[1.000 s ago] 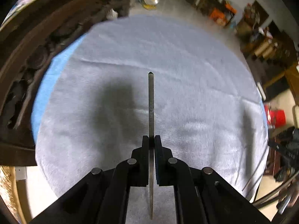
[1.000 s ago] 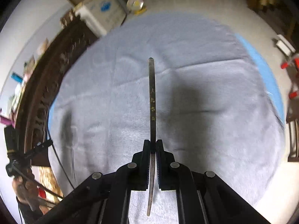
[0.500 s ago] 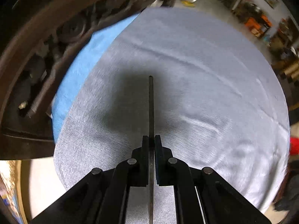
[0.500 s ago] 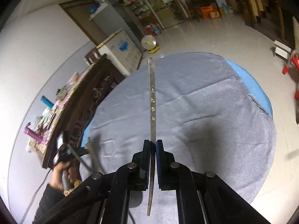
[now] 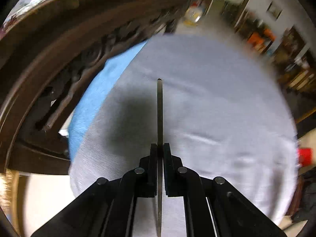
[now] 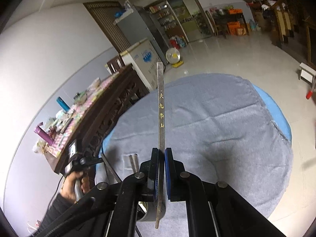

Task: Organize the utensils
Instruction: 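Lift both held chopsticks and carry them toward the black holder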

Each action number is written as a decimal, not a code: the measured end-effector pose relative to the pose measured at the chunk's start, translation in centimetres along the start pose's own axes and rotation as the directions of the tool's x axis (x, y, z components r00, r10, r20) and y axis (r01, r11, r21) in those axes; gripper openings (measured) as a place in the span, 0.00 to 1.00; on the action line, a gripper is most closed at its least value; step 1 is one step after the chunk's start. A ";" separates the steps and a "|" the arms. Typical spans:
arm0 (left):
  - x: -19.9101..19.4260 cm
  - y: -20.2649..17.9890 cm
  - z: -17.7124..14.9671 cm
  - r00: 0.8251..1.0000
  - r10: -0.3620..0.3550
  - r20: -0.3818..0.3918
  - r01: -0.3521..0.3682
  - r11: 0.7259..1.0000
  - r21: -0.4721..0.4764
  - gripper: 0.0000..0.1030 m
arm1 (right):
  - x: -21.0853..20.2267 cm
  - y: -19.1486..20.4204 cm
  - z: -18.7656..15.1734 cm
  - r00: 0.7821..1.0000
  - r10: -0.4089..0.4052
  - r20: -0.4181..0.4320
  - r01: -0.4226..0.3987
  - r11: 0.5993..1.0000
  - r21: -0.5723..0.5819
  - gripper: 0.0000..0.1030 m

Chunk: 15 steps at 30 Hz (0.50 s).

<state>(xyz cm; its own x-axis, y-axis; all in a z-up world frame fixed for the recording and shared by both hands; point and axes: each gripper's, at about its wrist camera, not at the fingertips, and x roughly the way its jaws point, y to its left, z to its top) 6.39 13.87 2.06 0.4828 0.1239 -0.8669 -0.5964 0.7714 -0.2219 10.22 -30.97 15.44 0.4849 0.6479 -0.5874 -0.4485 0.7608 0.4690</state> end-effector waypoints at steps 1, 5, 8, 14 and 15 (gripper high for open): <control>-1.2 -0.4 -0.5 0.999 -0.031 0.024 0.031 1.000 0.003 0.05 | -0.5 0.2 -0.1 1.000 0.010 0.021 -0.010 1.000 0.003 0.07; -7.7 -2.5 -3.4 0.968 -0.171 0.185 0.168 0.985 0.037 0.05 | -2.4 0.4 -0.5 0.993 0.023 0.119 -0.026 1.000 0.018 0.07; -10.6 -3.4 -5.2 0.940 -0.234 0.247 0.227 0.972 0.057 0.05 | -3.0 0.5 -1.2 0.984 0.037 0.174 -0.042 0.999 0.025 0.07; -14.7 -4.9 -6.3 0.880 -0.309 0.361 0.300 0.950 0.081 0.05 | -2.3 1.6 -2.8 0.974 0.053 0.222 -0.058 0.998 0.014 0.07; -15.1 -5.0 -6.5 0.871 -0.321 0.372 0.311 0.946 0.087 0.05 | -2.1 2.0 -3.1 0.971 0.045 0.233 -0.046 0.999 -0.001 0.07</control>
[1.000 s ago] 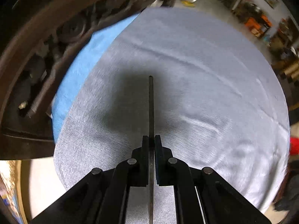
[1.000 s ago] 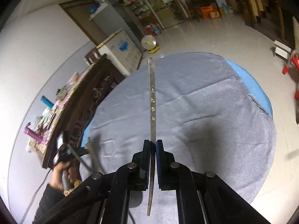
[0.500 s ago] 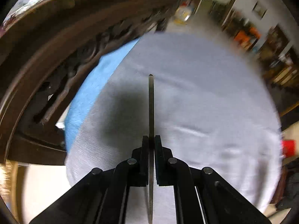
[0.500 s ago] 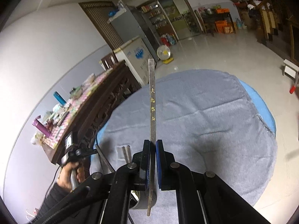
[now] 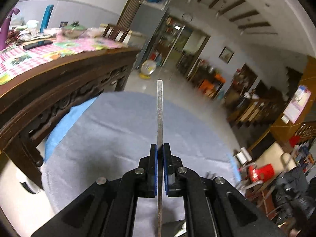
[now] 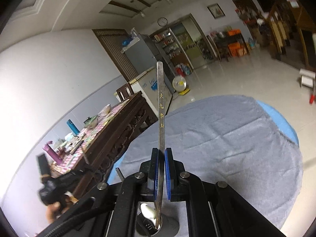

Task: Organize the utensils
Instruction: 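Lift both held chopsticks and carry them toward the black holder, then insert both held chopsticks into the black holder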

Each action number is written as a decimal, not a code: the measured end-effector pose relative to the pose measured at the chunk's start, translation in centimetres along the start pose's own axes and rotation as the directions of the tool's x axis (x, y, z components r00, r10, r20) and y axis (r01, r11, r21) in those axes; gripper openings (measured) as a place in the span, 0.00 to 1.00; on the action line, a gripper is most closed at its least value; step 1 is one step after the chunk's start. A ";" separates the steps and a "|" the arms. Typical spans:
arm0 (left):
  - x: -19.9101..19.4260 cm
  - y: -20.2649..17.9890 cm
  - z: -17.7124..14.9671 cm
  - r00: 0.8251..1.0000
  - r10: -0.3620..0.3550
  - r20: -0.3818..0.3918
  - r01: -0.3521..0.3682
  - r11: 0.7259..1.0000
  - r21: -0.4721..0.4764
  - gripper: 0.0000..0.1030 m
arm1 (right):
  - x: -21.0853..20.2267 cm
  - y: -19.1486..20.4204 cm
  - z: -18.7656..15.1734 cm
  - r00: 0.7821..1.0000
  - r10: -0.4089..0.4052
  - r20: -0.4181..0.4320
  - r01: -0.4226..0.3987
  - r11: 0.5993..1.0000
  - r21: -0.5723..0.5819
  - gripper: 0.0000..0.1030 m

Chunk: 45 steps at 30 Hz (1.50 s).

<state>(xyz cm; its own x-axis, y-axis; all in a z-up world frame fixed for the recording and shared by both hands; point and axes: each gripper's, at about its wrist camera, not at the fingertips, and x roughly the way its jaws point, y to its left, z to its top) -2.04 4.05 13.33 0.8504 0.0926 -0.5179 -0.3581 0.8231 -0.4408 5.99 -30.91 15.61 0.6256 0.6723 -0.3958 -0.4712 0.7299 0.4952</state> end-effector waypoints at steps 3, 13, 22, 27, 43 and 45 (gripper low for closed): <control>-0.6 -1.6 -0.6 0.999 -0.024 0.032 0.024 1.000 0.018 0.05 | 1.0 1.2 -1.3 1.000 -0.002 0.013 0.003 1.000 -0.030 0.07; 1.6 -4.2 -3.4 0.998 -0.039 0.051 0.033 0.994 0.107 0.05 | 3.1 3.7 -4.6 0.998 -0.052 0.045 0.058 0.988 -0.145 0.07; 2.6 -4.5 -5.8 0.999 -0.007 0.038 0.001 0.988 0.156 0.05 | 3.9 4.8 -7.0 0.995 -0.086 0.041 0.093 0.969 -0.228 0.07; 2.6 -5.3 -6.9 1.000 0.010 0.030 -0.015 0.982 0.190 0.05 | 4.2 4.8 -8.0 0.996 -0.089 0.014 0.090 0.968 -0.236 0.07; 2.9 -6.1 -9.3 0.998 0.049 -0.042 -0.038 0.974 0.225 0.05 | 5.1 5.0 -10.7 0.992 -0.105 -0.066 0.084 0.959 -0.270 0.07; 2.9 -6.1 -9.5 0.997 0.050 -0.052 -0.037 0.974 0.225 0.05 | 5.1 5.0 -10.9 0.992 -0.106 -0.071 0.084 0.959 -0.270 0.07</control>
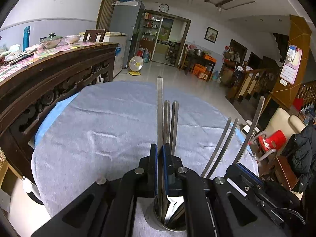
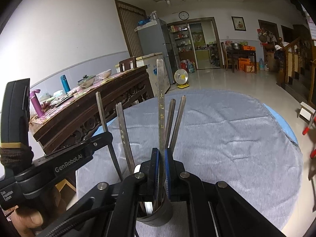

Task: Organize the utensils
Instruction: 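Insert both held chopsticks into the black holder, then open both grippers to release the chopsticks and withdraw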

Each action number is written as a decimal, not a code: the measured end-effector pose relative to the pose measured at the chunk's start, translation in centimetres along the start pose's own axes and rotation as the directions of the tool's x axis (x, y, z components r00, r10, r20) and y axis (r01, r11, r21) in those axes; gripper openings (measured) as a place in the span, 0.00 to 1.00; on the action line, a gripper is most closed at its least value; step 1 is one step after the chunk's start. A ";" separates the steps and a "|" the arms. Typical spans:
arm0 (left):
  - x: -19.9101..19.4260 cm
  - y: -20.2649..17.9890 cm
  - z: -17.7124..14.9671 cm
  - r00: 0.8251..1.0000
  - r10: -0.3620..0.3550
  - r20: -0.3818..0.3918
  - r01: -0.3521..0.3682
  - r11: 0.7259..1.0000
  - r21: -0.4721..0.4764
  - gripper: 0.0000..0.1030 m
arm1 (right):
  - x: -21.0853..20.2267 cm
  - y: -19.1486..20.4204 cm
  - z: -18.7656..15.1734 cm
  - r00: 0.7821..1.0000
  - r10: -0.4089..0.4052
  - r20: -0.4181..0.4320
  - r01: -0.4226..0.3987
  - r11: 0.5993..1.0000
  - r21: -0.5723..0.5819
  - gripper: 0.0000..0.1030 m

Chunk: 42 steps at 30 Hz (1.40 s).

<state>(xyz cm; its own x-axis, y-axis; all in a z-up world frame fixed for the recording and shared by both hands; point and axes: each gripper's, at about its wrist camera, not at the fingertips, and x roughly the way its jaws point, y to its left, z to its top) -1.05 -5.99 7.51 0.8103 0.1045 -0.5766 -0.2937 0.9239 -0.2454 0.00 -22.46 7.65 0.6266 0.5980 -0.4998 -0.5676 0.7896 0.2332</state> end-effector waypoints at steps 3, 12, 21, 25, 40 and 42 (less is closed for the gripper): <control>0.1 0.1 -0.4 1.000 0.002 -0.014 -0.002 1.000 -0.003 0.05 | 0.0 0.2 -0.2 1.000 0.001 -0.009 -0.001 1.000 -0.005 0.07; 0.1 0.2 -0.9 0.999 -0.001 -0.046 0.001 1.000 0.004 0.05 | 0.4 0.2 -1.0 0.999 0.003 -0.041 -0.003 1.000 -0.004 0.07; -0.3 0.1 -1.1 0.999 -0.014 -0.047 0.014 1.000 0.010 0.05 | 0.7 0.5 -1.4 0.998 0.010 -0.062 -0.011 1.000 -0.014 0.07; -0.4 0.0 -1.1 0.999 -0.015 -0.051 0.016 1.000 0.012 0.05 | 0.8 0.6 -1.5 0.998 0.012 -0.066 -0.013 1.000 -0.016 0.07; -4.3 1.8 0.0 0.997 0.058 -0.046 -0.057 0.998 0.025 0.71 | -3.1 -0.9 0.4 0.993 -0.025 -0.112 0.019 0.998 -0.058 0.70; -4.7 1.8 -0.3 0.996 0.060 -0.066 -0.057 0.997 0.045 0.75 | -3.4 -1.1 0.4 0.985 -0.011 -0.170 -0.003 0.997 -0.081 0.75</control>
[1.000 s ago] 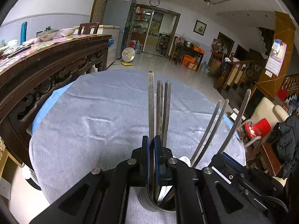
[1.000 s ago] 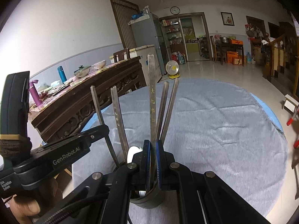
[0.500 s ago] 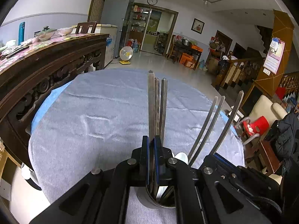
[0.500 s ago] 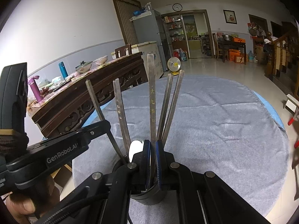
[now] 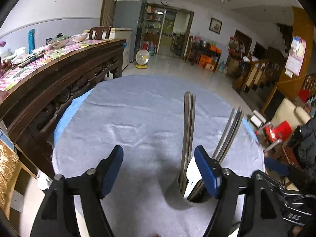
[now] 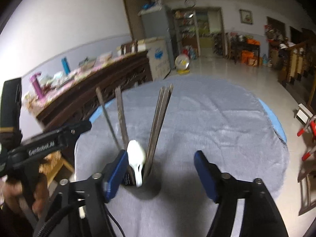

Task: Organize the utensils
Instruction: 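Open both grippers to release the chopsticks and withdraw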

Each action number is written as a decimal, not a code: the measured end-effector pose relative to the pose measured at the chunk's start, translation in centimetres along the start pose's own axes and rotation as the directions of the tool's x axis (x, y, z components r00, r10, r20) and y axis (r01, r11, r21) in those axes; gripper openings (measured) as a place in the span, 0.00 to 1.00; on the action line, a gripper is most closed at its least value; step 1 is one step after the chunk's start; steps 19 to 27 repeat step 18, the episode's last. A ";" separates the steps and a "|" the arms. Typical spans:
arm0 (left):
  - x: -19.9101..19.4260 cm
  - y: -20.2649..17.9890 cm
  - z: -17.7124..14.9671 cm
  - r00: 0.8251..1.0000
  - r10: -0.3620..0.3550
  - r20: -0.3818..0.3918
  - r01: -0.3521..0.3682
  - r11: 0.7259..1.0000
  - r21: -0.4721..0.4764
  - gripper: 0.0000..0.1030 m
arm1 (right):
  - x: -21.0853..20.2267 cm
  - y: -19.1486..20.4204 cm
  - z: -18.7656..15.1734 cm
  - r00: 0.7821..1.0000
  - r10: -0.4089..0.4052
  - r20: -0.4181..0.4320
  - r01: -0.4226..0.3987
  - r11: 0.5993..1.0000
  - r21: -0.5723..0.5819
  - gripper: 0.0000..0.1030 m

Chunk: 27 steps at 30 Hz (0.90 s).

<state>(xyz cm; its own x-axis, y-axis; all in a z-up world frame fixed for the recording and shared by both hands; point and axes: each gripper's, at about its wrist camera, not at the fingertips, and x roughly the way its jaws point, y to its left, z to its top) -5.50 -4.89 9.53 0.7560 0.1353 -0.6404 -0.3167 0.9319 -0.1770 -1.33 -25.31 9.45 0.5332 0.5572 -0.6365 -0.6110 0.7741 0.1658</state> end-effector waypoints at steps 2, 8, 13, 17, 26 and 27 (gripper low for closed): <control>-0.1 -0.1 -0.3 1.000 -0.017 -0.006 0.017 1.000 0.007 0.82 | -0.2 0.1 -0.2 0.998 0.025 -0.057 -0.027 0.999 -0.027 0.78; -0.3 -1.4 -0.8 0.999 -0.052 -0.009 0.053 0.998 0.022 0.97 | -0.3 1.0 -1.4 0.986 0.068 -0.155 -0.081 0.994 -0.076 0.79; -0.4 -2.3 -0.8 0.999 -0.054 -0.007 0.055 0.997 0.059 0.97 | -0.5 0.9 -1.9 0.986 0.056 -0.157 -0.069 0.995 -0.077 0.79; -0.2 -2.4 -0.9 0.998 -0.067 -0.013 0.068 0.996 0.063 0.97 | -0.8 0.9 -1.8 0.987 0.047 -0.152 -0.060 0.995 -0.084 0.79; -0.1 -2.2 -0.8 0.997 -0.072 -0.023 0.073 0.996 0.056 0.97 | -0.6 0.8 -1.6 0.987 0.048 -0.154 -0.061 0.995 -0.083 0.79; -0.1 -2.2 -0.8 0.997 -0.072 -0.023 0.073 0.996 0.056 0.97 | -0.6 0.8 -1.6 0.987 0.048 -0.154 -0.061 0.995 -0.083 0.79</control>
